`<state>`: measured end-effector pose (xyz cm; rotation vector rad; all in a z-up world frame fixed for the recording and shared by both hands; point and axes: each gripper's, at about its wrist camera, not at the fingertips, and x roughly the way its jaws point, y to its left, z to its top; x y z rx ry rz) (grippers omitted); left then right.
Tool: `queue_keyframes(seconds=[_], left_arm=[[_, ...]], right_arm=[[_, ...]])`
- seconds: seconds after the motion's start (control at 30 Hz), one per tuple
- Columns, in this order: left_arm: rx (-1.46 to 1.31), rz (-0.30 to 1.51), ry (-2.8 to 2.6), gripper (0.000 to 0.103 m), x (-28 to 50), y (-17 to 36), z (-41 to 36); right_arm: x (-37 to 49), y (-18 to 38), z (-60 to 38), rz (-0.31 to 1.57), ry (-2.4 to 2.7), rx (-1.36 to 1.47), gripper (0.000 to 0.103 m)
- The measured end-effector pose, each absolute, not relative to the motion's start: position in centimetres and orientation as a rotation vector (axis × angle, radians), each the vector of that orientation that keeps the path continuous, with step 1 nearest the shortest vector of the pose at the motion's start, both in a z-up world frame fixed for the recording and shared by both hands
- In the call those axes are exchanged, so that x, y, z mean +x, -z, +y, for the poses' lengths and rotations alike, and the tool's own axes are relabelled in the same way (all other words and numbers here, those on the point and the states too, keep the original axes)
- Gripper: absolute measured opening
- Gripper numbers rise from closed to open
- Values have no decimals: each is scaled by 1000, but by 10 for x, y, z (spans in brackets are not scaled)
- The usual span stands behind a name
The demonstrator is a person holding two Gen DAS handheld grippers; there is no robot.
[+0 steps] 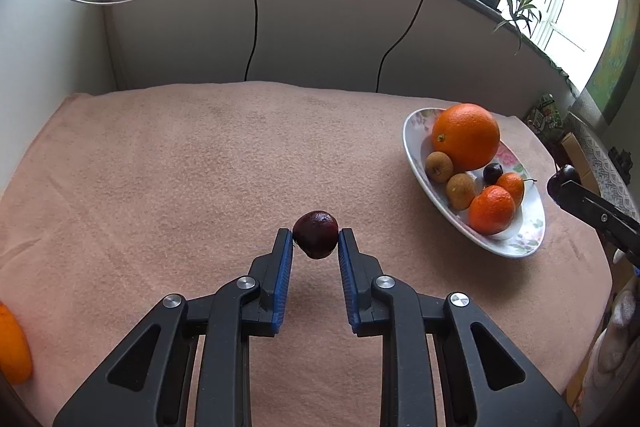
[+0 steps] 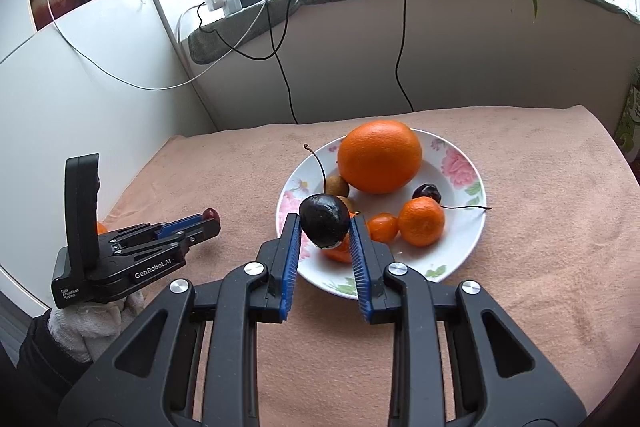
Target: Organize fruits
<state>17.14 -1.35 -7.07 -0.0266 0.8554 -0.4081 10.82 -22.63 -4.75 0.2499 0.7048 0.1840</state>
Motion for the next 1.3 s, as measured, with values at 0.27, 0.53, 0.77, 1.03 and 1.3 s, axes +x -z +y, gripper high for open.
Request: queue_keyframes(seconds=[0.27, 0.53, 0.77, 1.03, 1.3], left_arm=[[-50, 808, 447, 22, 159, 49, -31], [-64, 796, 490, 22, 155, 44, -56], [-52, 802, 524, 22, 154, 44, -80], [-24, 805, 548, 22, 152, 45, -97], [-10, 805, 563, 22, 148, 44, -103]], right_arm=[[111, 51, -252, 707, -155, 251, 26], [121, 61, -268, 728, -138, 243, 26], [132, 65, -268, 741, -150, 241, 26], [144, 70, -262, 756, -159, 229, 26], [147, 74, -256, 771, -169, 218, 26]])
